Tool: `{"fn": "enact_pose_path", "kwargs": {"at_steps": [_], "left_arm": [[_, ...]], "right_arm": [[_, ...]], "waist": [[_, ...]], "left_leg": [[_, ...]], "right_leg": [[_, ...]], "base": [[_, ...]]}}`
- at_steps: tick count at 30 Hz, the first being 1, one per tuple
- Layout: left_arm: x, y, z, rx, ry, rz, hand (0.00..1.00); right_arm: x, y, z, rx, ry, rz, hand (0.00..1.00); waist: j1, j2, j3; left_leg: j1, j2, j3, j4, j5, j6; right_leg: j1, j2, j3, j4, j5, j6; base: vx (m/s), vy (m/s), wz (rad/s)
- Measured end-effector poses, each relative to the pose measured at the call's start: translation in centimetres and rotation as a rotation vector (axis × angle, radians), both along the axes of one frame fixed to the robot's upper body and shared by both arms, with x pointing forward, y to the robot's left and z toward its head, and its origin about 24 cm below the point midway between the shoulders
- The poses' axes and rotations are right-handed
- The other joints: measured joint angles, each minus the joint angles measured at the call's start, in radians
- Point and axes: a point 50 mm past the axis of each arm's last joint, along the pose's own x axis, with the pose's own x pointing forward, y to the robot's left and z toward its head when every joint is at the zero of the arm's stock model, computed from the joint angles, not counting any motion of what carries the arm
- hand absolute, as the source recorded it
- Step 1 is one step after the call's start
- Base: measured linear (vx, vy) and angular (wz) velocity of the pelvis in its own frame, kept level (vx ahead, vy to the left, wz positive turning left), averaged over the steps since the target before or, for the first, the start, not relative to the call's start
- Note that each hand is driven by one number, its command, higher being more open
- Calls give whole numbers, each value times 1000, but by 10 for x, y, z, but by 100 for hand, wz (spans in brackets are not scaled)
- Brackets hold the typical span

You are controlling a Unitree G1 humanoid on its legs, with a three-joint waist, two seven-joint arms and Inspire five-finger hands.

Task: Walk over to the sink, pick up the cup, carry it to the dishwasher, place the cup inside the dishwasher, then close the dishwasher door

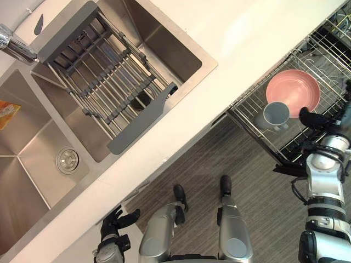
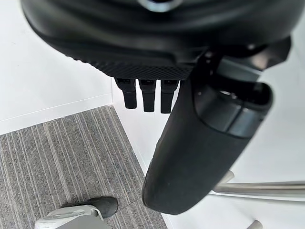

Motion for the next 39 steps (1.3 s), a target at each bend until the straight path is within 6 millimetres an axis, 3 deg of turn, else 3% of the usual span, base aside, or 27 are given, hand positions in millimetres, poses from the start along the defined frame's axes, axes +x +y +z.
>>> {"fn": "enact_pose_path", "kwargs": {"at_steps": [6,12,16,23,32,39], "left_arm": [[-1,-1,-1,-9,5,7,90],[-2,0,-1,-25,4,40,90],[-2,0,-1,-27,2,42,90],[2,3,2,-25,-16,53,90],[4,2,3,-45,-37,50,90],[6,8,6,-35,-50,35,90]], "right_arm": [[-42,-16,-6,128,-183,-67,90],[-76,-29,-41,319,-199,-74,90],[-86,-31,-57,440,-217,-40,90],[-85,-28,-87,646,-249,0,90],[-50,-11,-103,907,-359,164,90],[-41,-9,-105,1022,-475,179,90]], "waist": [[-2,-5,-1],[-6,-28,-6],[-7,-42,-8],[15,-69,-17],[23,-72,-18],[35,-78,-22]], "left_leg": [[23,1,-3,-3,0,0],[46,8,-1,-11,2,-5],[49,11,8,-15,2,-6],[48,25,19,0,-4,-15],[45,27,16,0,-4,-17],[41,19,-5,-20,16,-19]], "right_leg": [[24,0,-4,0,-3,0],[27,1,-3,34,-29,3],[20,3,3,41,-30,3],[3,11,9,76,-47,-3],[-6,10,6,98,-57,-4],[-7,2,-14,97,-58,-4]], "base": [[-11,-1,0],[-8,-10,-1],[-6,-8,-6],[-7,-5,-3],[-3,1,0],[3,8,9]]}}
